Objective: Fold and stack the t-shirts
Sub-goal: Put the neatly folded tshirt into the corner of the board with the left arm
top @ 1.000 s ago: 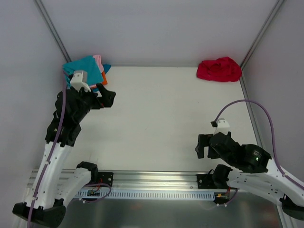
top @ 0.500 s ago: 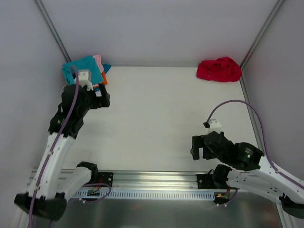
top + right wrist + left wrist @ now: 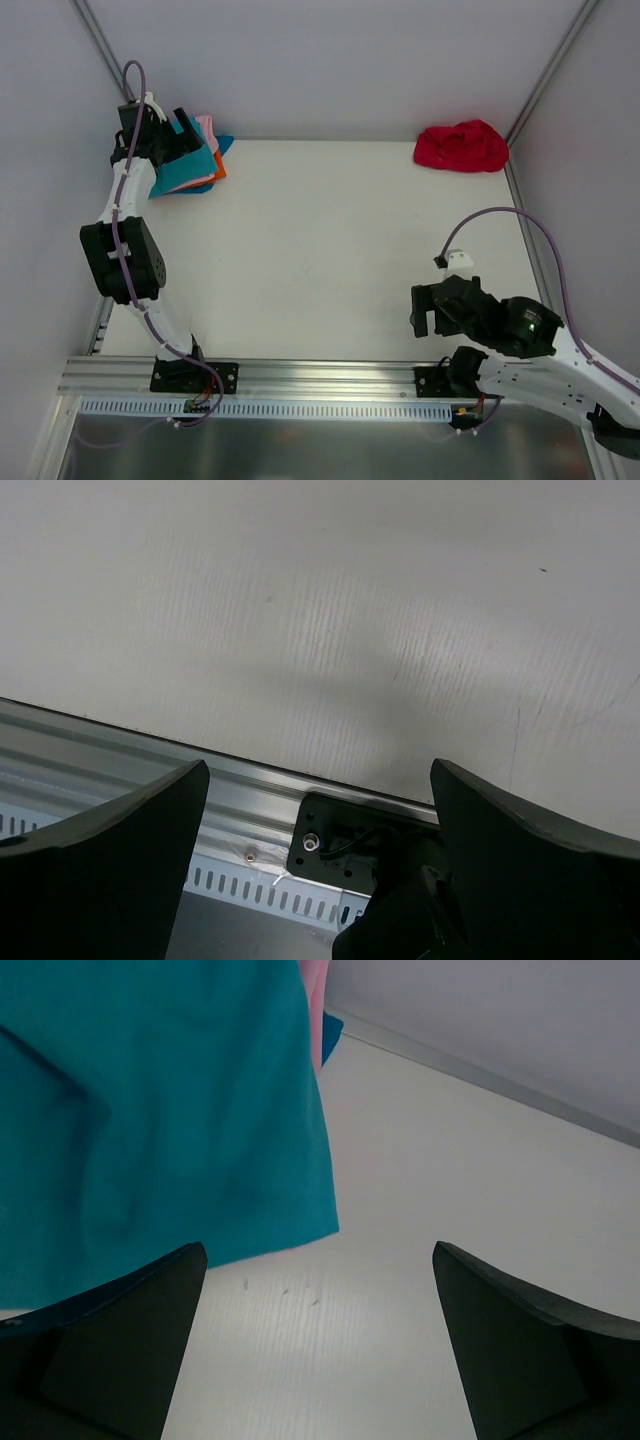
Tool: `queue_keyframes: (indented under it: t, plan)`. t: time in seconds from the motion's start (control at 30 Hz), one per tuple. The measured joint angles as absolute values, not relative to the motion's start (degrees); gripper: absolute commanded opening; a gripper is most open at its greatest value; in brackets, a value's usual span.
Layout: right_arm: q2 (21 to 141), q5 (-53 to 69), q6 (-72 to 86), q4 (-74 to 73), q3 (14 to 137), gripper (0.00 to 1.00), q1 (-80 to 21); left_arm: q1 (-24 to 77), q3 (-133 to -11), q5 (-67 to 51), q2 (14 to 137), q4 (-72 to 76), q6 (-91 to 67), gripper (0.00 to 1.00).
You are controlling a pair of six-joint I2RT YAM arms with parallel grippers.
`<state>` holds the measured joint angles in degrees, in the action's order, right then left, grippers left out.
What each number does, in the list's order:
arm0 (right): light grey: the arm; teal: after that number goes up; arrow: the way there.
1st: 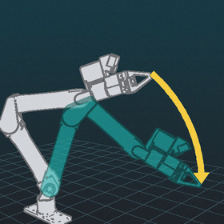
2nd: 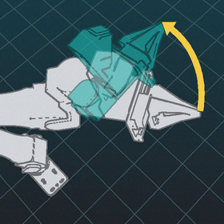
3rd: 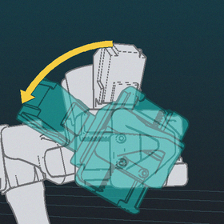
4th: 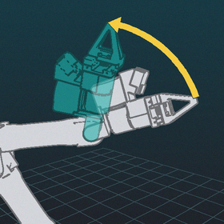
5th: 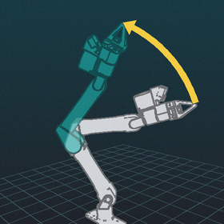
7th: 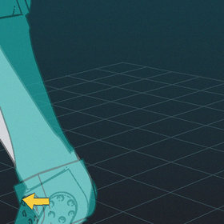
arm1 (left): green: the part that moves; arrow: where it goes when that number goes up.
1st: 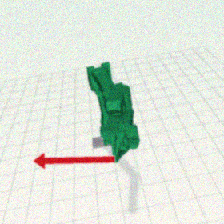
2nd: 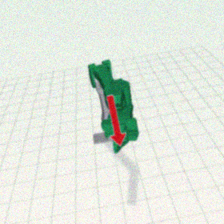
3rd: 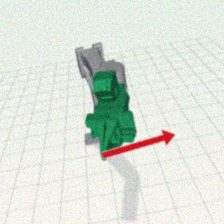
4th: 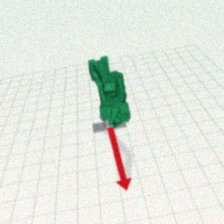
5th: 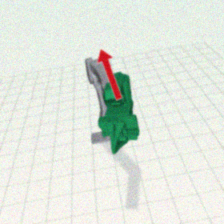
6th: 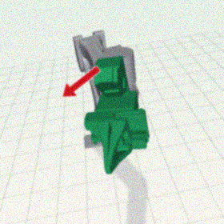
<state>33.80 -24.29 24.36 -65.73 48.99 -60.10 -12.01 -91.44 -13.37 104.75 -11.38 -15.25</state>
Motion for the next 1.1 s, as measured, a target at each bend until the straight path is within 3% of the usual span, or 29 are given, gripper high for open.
queue_keyframes:
  t: [0.37,1.1]
  plan:
    - [37.12,-25.3,24.36,-66.39,48.99,1.0,-60.1,-15.77,-107.18,-16.27,114.91,-13.63,-15.64,0.99]
    - [36.69,-26.81,24.47,-66.76,48.99,1.0,-60.1,-18.5,-109.54,-16.62,122.89,-20.03,-15.7,0.99]
